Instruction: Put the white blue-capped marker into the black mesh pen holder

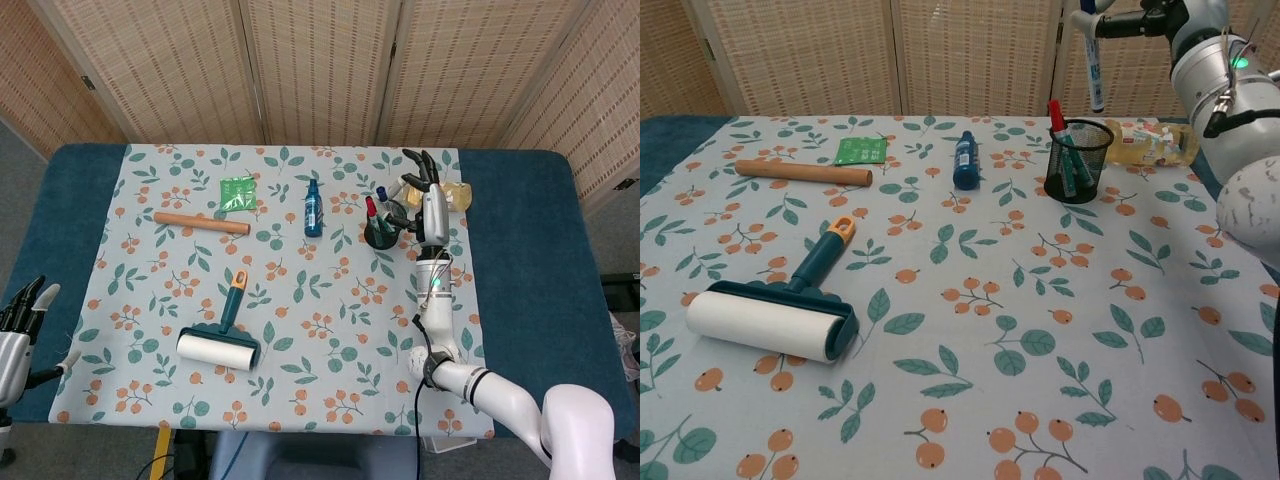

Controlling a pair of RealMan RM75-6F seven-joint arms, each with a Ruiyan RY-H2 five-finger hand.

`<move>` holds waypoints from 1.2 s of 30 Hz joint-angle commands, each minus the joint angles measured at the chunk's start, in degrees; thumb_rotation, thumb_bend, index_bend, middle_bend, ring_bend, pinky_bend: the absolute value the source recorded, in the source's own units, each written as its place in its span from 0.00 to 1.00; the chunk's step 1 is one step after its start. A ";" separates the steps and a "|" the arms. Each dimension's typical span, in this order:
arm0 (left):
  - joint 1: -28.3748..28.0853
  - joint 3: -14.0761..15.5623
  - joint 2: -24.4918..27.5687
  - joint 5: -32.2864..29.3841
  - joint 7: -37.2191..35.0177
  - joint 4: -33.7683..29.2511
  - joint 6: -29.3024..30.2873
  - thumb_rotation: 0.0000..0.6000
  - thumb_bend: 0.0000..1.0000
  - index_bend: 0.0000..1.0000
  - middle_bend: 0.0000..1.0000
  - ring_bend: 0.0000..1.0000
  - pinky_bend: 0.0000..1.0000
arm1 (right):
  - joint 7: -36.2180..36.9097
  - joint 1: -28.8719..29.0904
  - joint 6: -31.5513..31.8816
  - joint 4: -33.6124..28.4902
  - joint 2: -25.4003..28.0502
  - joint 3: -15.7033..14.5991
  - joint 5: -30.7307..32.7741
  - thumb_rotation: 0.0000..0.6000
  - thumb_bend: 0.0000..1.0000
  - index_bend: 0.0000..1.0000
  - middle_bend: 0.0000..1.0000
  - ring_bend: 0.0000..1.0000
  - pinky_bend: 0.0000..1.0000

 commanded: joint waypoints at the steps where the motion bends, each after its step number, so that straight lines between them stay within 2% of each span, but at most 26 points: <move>1: -0.13 -0.07 -0.04 -0.35 0.03 0.13 -0.33 1.00 0.21 0.00 0.00 0.00 0.22 | 0.70 1.55 -0.50 4.44 -1.39 0.43 0.36 1.00 0.25 0.64 0.15 0.00 0.00; 8: -0.24 -0.05 -0.10 -0.79 0.24 0.22 -0.83 1.00 0.21 0.00 0.00 0.00 0.22 | 5.54 3.38 -5.05 12.74 -2.46 1.25 1.96 1.00 0.24 0.64 0.15 0.00 0.00; 16: -0.43 -0.52 0.00 -2.17 -0.44 0.84 -1.59 1.00 0.21 0.00 0.00 0.00 0.22 | 11.01 8.21 -11.48 24.22 -5.44 2.58 3.81 1.00 0.23 0.64 0.15 0.00 0.00; 27: 0.22 -0.87 0.93 -2.67 -2.22 0.81 -0.55 1.00 0.21 0.00 0.00 0.00 0.22 | 17.63 13.80 -15.57 35.59 -10.94 1.28 2.83 1.00 0.24 0.64 0.15 0.00 0.00; 31: 0.45 -0.94 1.15 -2.58 -2.56 0.70 -0.05 1.00 0.21 0.00 0.00 0.00 0.22 | 17.77 15.18 -16.72 38.49 -12.50 0.57 2.58 1.00 0.24 0.63 0.14 0.00 0.00; 33: 0.57 -1.09 1.21 -2.65 -2.78 0.79 0.29 1.00 0.21 0.00 0.00 0.00 0.22 | 16.64 15.09 -17.05 39.36 -12.91 -0.37 2.12 1.00 0.23 0.56 0.09 0.00 0.00; 36: 0.72 -1.11 1.31 -2.60 -2.95 0.79 0.57 1.00 0.21 0.00 0.00 0.00 0.22 | 14.17 14.17 -17.05 39.40 -12.49 -1.79 1.40 1.00 0.20 0.35 0.02 0.00 0.00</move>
